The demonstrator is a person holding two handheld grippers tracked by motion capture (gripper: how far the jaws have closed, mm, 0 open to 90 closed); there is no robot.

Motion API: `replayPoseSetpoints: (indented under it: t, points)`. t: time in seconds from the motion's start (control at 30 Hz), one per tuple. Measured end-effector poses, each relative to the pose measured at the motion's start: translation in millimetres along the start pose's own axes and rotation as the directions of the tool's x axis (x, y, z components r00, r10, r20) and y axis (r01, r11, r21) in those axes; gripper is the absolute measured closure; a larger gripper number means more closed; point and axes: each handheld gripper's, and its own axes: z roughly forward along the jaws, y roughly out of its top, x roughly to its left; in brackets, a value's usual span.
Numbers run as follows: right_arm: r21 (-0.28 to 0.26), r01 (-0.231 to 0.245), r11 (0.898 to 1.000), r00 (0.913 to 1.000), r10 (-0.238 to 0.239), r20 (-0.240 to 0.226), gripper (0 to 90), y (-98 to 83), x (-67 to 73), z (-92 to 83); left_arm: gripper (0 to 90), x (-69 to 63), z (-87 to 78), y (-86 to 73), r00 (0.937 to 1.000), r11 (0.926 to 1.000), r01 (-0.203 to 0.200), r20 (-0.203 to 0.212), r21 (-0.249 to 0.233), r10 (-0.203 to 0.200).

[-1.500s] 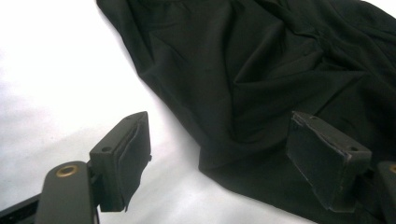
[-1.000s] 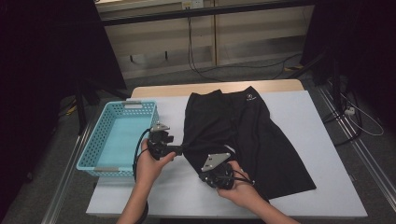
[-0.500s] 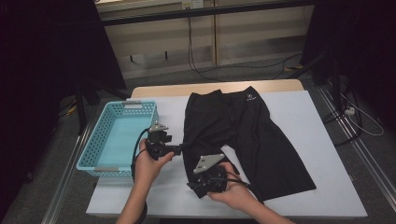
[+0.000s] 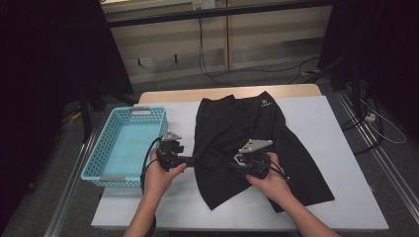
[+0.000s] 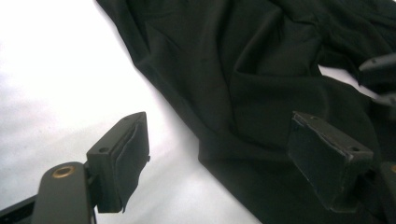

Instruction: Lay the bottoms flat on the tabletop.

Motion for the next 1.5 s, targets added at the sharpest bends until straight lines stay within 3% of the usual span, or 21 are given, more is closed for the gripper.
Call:
replayPoseSetpoints:
  t: [0.13,0.23,0.3,0.47,0.63,0.73,0.83,0.93,1.0,1.07,1.23,1.37,1.5]
  points:
    - [-0.012,-0.012,1.000,0.9999,0.012,-0.007,67.0,0.8,-3.4,-1.6,21.3,-9.6,0.9,-3.3,0.9998,0.9997,-0.020,0.006,0.013,0.020]
    - [0.018,-0.007,1.000,0.9999,0.007,-0.008,63.4,-1.6,-1.9,1.8,22.2,-14.6,1.2,-11.7,0.9982,0.9977,-0.035,-0.045,0.058,0.038]
    - [0.036,-0.019,0.999,0.9997,0.019,-0.016,64.9,-4.3,-1.0,6.2,23.0,-17.0,-0.3,-19.3,0.9972,0.9958,-0.046,-0.054,0.079,0.051]
    - [0.061,-0.005,0.998,0.9999,0.006,-0.010,88.8,-6.1,-4.1,8.9,26.5,-25.7,-2.4,-30.1,0.9957,0.9944,-0.062,-0.063,0.086,0.067]
    - [0.058,-0.043,0.997,0.9987,0.044,-0.026,90.0,-8.6,-11.4,5.5,36.1,-33.8,6.6,-34.3,0.9972,0.9943,-0.054,-0.046,0.092,0.058]
    - [0.056,-0.041,0.998,0.9983,0.043,-0.039,86.1,-12.5,-12.5,0.9,43.0,-36.7,7.6,-35.6,0.9961,0.9930,-0.070,-0.047,0.095,0.075]
    - [0.024,-0.041,0.999,0.9989,0.041,-0.024,73.6,-15.0,-13.7,-10.4,51.9,-38.4,6.8,-35.9,0.9975,0.9931,-0.057,-0.035,0.102,0.061]
    - [0.000,-0.030,1.000,0.9995,0.030,0.007,67.9,-15.4,-17.3,-21.5,74.2,-44.5,6.6,-34.9,0.9991,0.9901,-0.043,0.012,0.133,0.042]
    - [-0.007,-0.026,1.000,0.9993,0.026,0.027,67.7,-15.3,-20.7,-26.6,80.1,-46.1,7.3,-33.9,0.9988,0.9888,-0.049,0.007,0.141,0.049]
    - [-0.013,-0.036,0.999,0.9990,0.036,0.027,66.5,-15.3,-23.0,-27.7,88.9,-45.4,7.7,-33.9,0.9993,0.9892,-0.020,0.034,0.145,0.015]
    - [0.008,-0.012,1.000,0.9997,0.012,0.023,66.5,-15.0,-17.1,-22.4,89.6,-39.3,1.6,-31.5,0.9994,0.9856,0.001,0.034,0.169,-0.007]
    - [0.015,0.000,1.000,0.9999,0.000,0.011,64.6,-13.7,-11.3,-16.9,89.7,-25.3,-11.9,-29.6,0.9988,0.9873,0.037,0.026,0.154,-0.042]
    - [0.025,-0.015,1.000,0.9997,0.015,-0.017,64.3,-12.8,-6.4,-8.0,89.5,-18.8,-14.9,-29.3,0.9982,0.9892,0.050,0.025,0.138,-0.054]
